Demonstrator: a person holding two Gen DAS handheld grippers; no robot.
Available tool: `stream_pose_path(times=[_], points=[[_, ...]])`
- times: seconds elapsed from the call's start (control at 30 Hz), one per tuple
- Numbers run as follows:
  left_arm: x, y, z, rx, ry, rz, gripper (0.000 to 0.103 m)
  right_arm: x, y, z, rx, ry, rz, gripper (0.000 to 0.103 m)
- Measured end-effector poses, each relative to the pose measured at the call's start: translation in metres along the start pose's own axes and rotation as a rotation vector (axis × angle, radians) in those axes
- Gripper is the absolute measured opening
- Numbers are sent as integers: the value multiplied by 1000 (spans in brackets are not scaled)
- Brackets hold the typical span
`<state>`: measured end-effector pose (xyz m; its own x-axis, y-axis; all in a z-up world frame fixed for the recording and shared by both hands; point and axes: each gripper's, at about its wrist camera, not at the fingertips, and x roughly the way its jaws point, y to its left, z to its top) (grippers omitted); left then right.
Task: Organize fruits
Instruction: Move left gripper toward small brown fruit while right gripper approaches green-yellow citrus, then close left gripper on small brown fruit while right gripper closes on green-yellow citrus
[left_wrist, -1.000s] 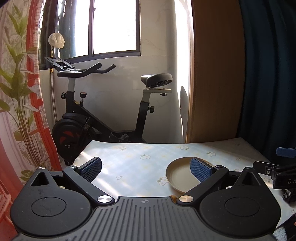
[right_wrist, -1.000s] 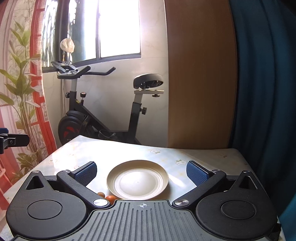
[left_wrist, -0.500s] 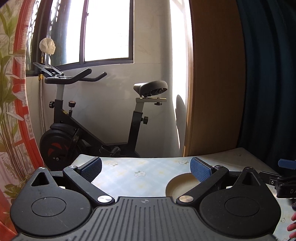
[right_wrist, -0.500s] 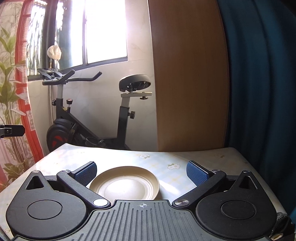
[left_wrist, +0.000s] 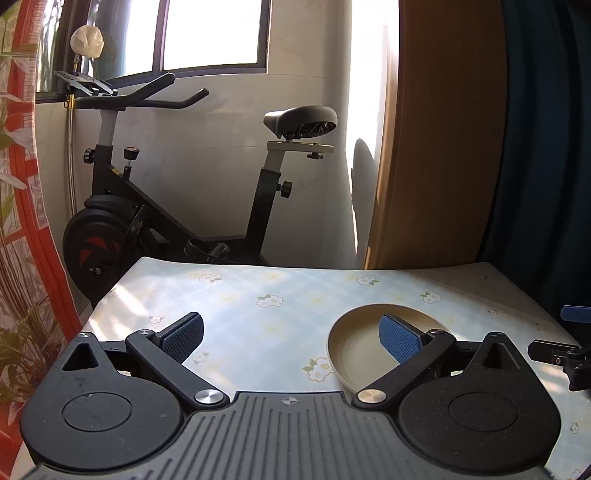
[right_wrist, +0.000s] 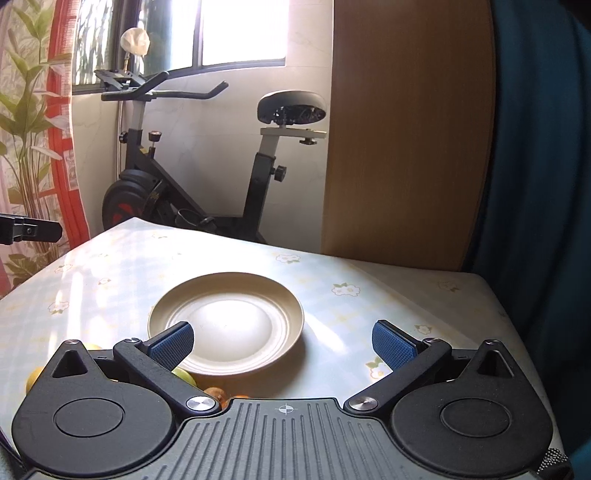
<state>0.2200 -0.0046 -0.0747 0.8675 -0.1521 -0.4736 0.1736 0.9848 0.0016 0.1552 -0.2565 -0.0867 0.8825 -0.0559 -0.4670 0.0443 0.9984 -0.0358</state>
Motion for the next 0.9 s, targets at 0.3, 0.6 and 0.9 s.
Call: stream_pose_path(times=[0.3,0.6,0.9], points=[[19,0,-11,117,90,81,93,9,-5,-30,-10,64,58,98],[30,10,-12,-8,161,9,72,24,-18,-50,3,176,130,73],[39,-2,-15,36,237,-58,61,38,-13,-52,-3,302,216,55]])
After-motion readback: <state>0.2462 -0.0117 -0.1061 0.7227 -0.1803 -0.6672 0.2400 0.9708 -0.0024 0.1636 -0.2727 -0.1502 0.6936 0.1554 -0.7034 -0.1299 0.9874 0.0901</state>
